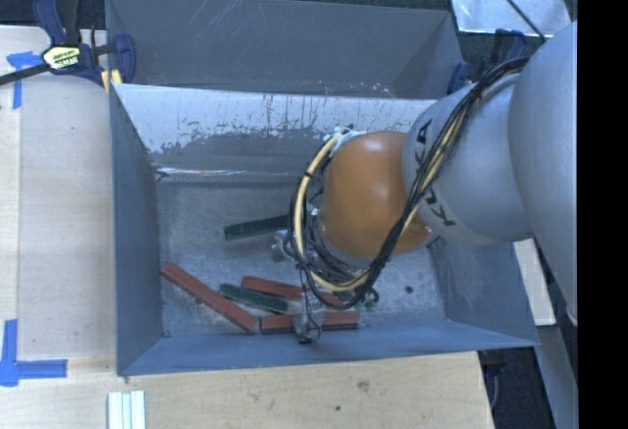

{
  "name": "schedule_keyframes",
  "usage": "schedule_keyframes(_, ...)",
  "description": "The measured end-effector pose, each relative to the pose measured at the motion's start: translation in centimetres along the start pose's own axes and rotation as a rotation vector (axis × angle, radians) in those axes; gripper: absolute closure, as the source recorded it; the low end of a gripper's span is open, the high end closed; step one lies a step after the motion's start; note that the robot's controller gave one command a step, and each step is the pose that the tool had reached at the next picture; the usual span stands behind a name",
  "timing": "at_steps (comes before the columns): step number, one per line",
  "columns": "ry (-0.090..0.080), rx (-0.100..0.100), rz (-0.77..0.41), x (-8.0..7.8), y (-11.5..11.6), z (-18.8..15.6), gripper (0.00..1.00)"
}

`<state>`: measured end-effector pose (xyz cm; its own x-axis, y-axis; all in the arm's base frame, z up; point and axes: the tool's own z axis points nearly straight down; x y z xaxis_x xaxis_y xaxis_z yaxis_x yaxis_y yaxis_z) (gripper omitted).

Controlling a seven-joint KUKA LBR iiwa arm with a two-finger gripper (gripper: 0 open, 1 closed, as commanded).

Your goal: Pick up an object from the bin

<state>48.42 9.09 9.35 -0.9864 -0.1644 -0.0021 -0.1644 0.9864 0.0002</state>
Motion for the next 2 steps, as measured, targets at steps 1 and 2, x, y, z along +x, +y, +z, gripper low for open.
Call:
schedule_keyframes(1,0.002,0.001,-0.126,0.24,-1.6,2.07,1.0)
schedule_keyframes(2,0.002,0.001,-0.126,0.24,-1.61,2.07,1.0)
